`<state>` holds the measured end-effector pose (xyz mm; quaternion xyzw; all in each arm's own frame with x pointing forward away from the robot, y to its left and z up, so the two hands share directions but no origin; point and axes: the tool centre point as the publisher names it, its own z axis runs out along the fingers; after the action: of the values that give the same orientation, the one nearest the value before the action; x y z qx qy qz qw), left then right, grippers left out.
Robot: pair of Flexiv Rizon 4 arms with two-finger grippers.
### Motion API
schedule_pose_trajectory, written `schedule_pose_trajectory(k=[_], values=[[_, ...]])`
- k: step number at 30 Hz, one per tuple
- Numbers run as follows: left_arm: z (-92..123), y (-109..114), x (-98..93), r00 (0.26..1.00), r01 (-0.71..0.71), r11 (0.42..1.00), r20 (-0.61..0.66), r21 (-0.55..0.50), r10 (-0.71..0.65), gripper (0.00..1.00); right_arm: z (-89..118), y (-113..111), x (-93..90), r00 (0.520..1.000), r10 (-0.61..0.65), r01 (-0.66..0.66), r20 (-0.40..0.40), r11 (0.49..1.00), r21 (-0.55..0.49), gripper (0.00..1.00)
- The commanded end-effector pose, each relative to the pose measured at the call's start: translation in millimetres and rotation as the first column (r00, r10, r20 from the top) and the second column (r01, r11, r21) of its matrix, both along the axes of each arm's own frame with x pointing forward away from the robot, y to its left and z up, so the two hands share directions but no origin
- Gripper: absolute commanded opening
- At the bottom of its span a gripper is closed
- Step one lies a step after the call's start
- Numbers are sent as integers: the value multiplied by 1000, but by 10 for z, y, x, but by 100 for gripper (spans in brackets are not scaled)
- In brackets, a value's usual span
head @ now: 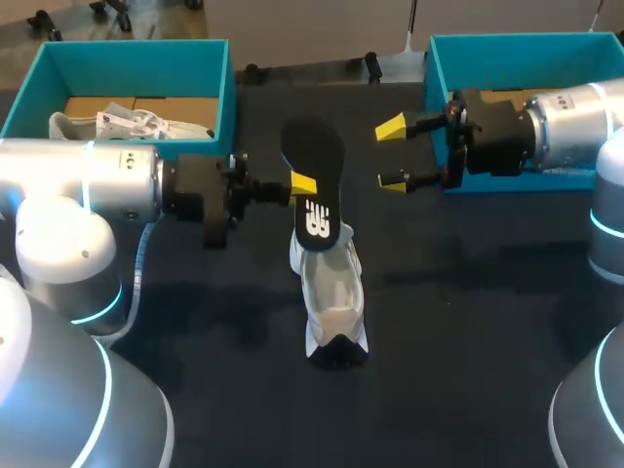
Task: Take the shoe out of the shoebox, open the shoe tongue, remove and reinsert the insole, then place the shoe into the shoebox
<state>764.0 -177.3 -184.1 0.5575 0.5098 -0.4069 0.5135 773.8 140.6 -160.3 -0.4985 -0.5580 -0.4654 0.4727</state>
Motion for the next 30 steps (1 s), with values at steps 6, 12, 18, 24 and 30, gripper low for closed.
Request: schedule_pose_trajectory(k=[6,12,18,24,30], values=[[19,-124,31,1000,4,1000,6,-5,-4,0,-168,242,89,1000,25,-24,-15,999,33,100],[-19,-139,45,1000,-9,1000,-7,-3,9,0,-207,351,82,1000,24,-23,-14,999,45,100],[-27,-145,46,1000,-25,1000,-4,-4,25,0,-230,439,83,999,30,-30,-12,998,50,97],[-27,-153,45,999,-38,999,2,-6,38,0,-232,479,68,999,30,-29,-11,999,46,75],[-38,-157,36,999,-38,999,2,-3,38,0,-237,507,59,1000,20,-20,-10,999,46,57]])
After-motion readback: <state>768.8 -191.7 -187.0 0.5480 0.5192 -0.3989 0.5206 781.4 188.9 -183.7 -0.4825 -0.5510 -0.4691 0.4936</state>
